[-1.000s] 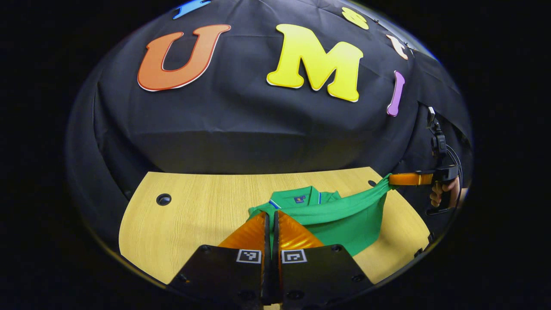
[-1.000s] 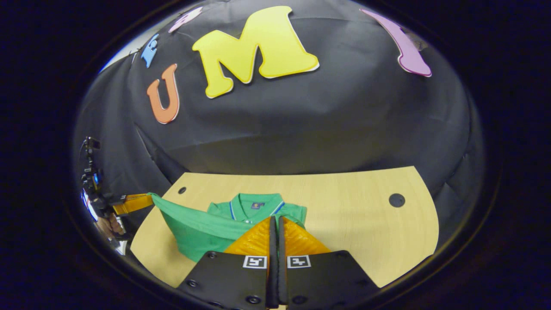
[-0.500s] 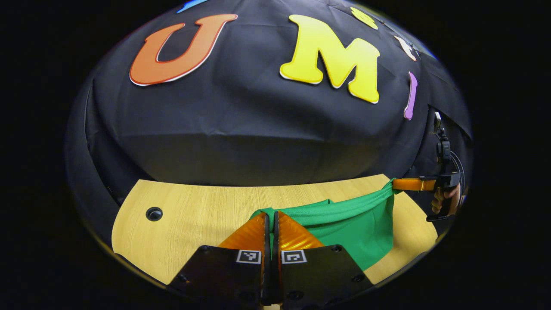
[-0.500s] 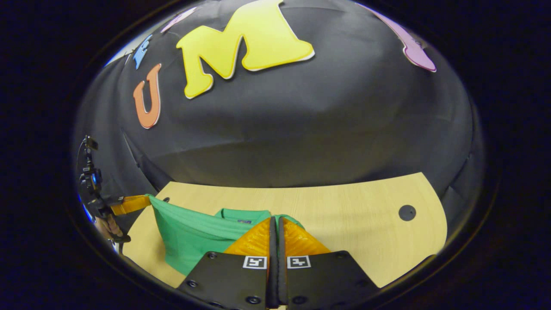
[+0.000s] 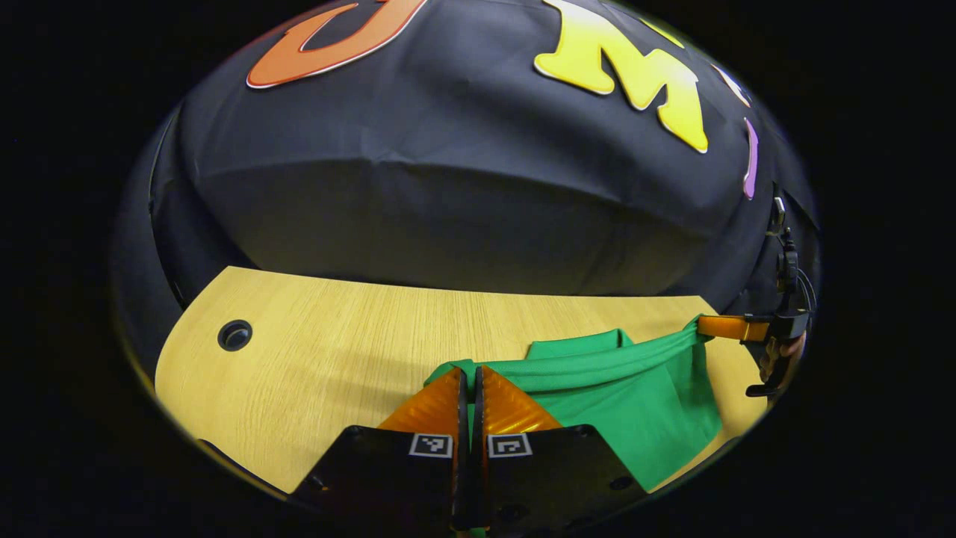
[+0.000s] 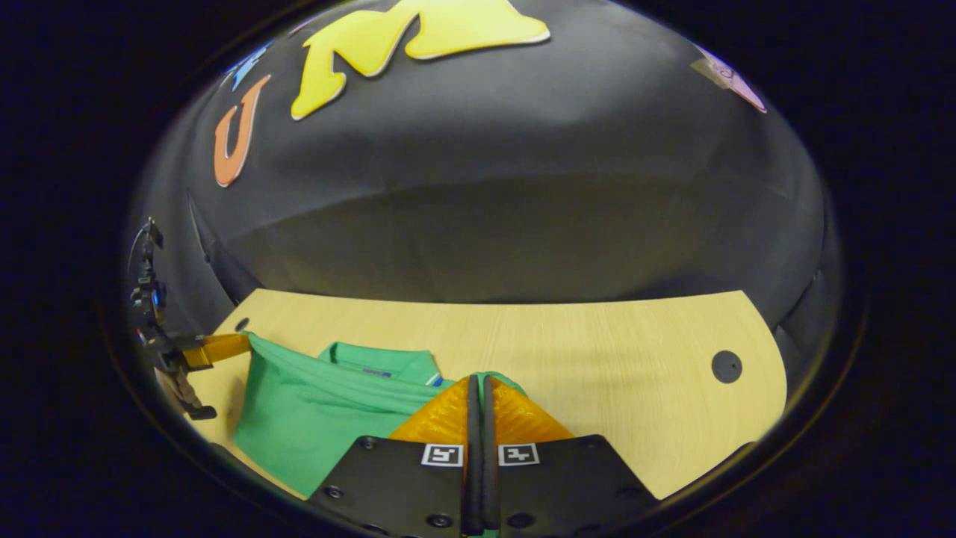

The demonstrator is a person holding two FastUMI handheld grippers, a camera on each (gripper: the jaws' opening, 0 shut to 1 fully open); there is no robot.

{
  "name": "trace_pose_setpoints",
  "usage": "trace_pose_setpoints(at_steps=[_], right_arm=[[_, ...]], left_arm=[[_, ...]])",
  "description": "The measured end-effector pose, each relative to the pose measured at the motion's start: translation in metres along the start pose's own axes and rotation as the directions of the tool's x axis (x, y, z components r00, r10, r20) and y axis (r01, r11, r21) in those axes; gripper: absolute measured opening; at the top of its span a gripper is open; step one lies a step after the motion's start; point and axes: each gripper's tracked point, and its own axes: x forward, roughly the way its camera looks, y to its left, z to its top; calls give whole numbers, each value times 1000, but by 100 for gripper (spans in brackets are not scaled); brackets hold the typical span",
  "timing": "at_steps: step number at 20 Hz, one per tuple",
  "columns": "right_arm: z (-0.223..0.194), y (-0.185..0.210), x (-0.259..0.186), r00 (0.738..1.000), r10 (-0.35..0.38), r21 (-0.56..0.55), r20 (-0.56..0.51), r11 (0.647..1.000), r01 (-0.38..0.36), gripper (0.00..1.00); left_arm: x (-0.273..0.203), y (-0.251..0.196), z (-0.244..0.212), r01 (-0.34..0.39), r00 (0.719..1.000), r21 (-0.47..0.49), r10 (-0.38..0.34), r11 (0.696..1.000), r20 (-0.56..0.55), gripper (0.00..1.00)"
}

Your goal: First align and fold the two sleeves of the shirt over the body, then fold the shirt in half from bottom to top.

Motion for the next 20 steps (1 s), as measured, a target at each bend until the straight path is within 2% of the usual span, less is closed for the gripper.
trace_pose_setpoints(at_steps=[2, 5, 7, 9, 10, 11, 12, 15, 16, 20], right_arm=[[-10, 2, 14, 1000, -9, -17, -21, 1000, 8, 5], [-16, -2, 26, 999, -40, -41, -22, 998, 39, 0], [-16, -4, 30, 998, -55, -38, -23, 998, 54, 3], [-20, -2, 32, 998, -57, -44, -37, 998, 55, 8], [-21, -3, 31, 997, -61, -50, -37, 997, 60, 9], [-19, -1, 29, 998, -59, -47, -32, 997, 57, 5], [-15, 1, 25, 998, -58, -43, -23, 997, 57, 17], [1, 1, 4, 997, -79, -30, 19, 996, 80, 37], [8, 4, -6, 996, -77, -25, 35, 997, 78, 39], [45, 17, -61, 987, -95, -32, 132, 995, 100, 95]], left_arm=[[13, 0, -10, -14, 1000, 19, 14, 1000, -19, 4], [24, 5, -18, -42, 999, 24, 42, 999, -23, 6], [25, 6, -27, -44, 998, 11, 45, 999, -48, 12], [23, 6, -34, -52, 996, 9, 53, 999, -74, 12], [21, 7, -33, -56, 996, 8, 57, 998, -76, 14], [18, 7, -28, -59, 996, 9, 59, 998, -66, 24], [12, 6, -19, -65, 997, 9, 66, 998, -45, 27], [-9, 2, -1, -85, 996, 18, 85, 996, -8, 82], [-11, 1, 8, -86, 996, 23, 86, 996, 4, 100], [-57, -11, 55, -112, 987, 6, 111, 994, 116, 100]])
